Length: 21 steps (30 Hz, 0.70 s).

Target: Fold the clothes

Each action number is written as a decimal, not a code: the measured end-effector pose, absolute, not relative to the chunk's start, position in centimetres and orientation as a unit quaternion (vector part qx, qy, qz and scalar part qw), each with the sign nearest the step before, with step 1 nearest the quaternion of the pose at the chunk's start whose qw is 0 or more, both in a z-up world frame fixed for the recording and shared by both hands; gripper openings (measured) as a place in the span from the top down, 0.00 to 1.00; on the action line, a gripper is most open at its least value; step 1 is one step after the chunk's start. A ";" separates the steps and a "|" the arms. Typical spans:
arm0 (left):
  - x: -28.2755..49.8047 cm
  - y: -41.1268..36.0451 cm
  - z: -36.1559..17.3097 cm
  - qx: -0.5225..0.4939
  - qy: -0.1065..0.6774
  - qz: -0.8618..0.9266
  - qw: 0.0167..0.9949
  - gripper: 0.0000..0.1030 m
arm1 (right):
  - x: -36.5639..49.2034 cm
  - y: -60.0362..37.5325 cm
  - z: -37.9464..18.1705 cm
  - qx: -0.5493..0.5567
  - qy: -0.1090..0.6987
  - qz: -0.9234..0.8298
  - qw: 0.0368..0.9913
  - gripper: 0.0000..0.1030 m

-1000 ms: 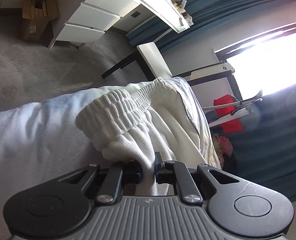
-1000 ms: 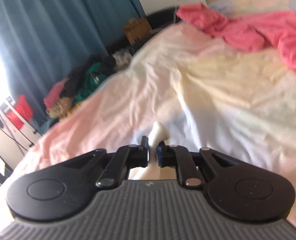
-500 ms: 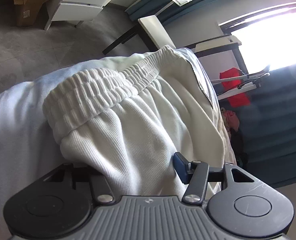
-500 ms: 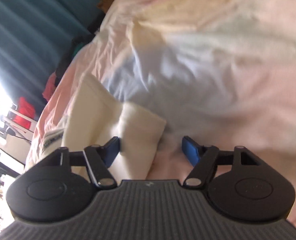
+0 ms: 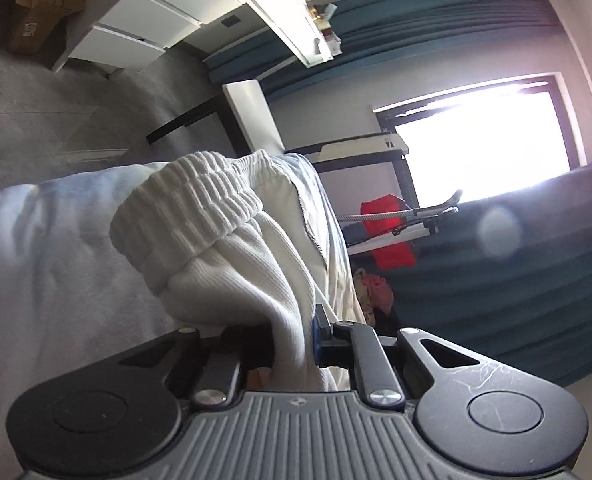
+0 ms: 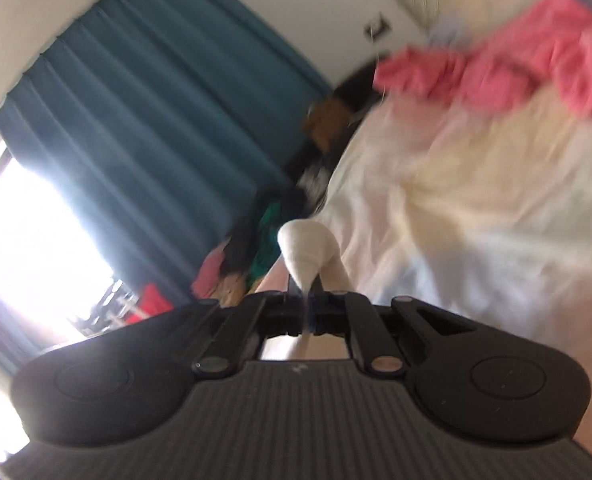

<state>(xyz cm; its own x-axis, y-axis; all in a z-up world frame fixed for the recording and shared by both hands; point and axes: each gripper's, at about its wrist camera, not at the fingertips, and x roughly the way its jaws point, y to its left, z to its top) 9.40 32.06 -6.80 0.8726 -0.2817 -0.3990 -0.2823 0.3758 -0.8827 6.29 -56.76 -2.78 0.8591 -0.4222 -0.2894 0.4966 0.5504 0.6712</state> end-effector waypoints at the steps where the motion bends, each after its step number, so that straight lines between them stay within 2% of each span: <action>1: 8.9 32.3 -7.2 -0.554 0.273 0.012 0.786 0.88 | 5.4 -57.0 -3.6 0.388 0.064 -0.277 0.877 0.95; 4: 7.9 33.0 -8.5 -0.535 0.334 0.036 0.775 0.89 | 3.2 -57.3 -7.9 0.381 0.142 -0.315 0.857 0.95; 7: 7.8 33.2 -9.0 -0.499 0.370 0.053 0.782 0.89 | 1.5 -57.0 -11.7 0.391 0.188 -0.333 0.837 0.94; 11: 7.9 31.9 -7.7 -0.434 0.388 0.067 0.810 0.85 | 0.4 -56.5 -13.3 0.398 0.185 -0.333 0.834 0.93; 12: 7.9 31.4 -7.2 -0.415 0.391 0.070 0.818 0.81 | 0.6 -56.3 -13.1 0.390 0.193 -0.335 0.835 0.92; 14: 7.9 30.4 -6.2 -0.378 0.397 0.076 0.833 0.68 | 1.1 -55.9 -12.4 0.374 0.212 -0.341 0.836 0.90; 15: 7.9 30.0 -5.7 -0.358 0.400 0.079 0.840 0.53 | 1.4 -55.8 -12.0 0.363 0.224 -0.343 0.837 0.88; 16: 7.9 29.5 -5.2 -0.339 0.403 0.082 0.846 0.40 | 1.6 -55.6 -11.6 0.351 0.235 -0.344 0.838 0.82; 17: 7.8 28.8 -4.5 -0.319 0.402 0.083 0.854 0.33 | 1.8 -55.4 -11.1 0.338 0.242 -0.346 0.841 0.65; 18: 7.5 28.0 -3.8 -0.299 0.398 0.083 0.864 0.21 | 1.7 -55.1 -10.5 0.327 0.239 -0.345 0.847 0.54; 19: 7.1 27.3 -3.1 -0.280 0.392 0.084 0.872 0.16 | 1.5 -54.7 -9.8 0.318 0.229 -0.344 0.853 0.28; 20: 7.0 26.3 -2.4 -0.261 0.385 0.085 0.881 0.15 | 1.2 -54.3 -9.1 0.311 0.216 -0.342 0.860 0.12; 21: 7.1 25.2 -1.8 -0.238 0.378 0.086 0.890 0.13 | 0.9 -53.8 -8.4 0.304 0.203 -0.340 0.867 0.13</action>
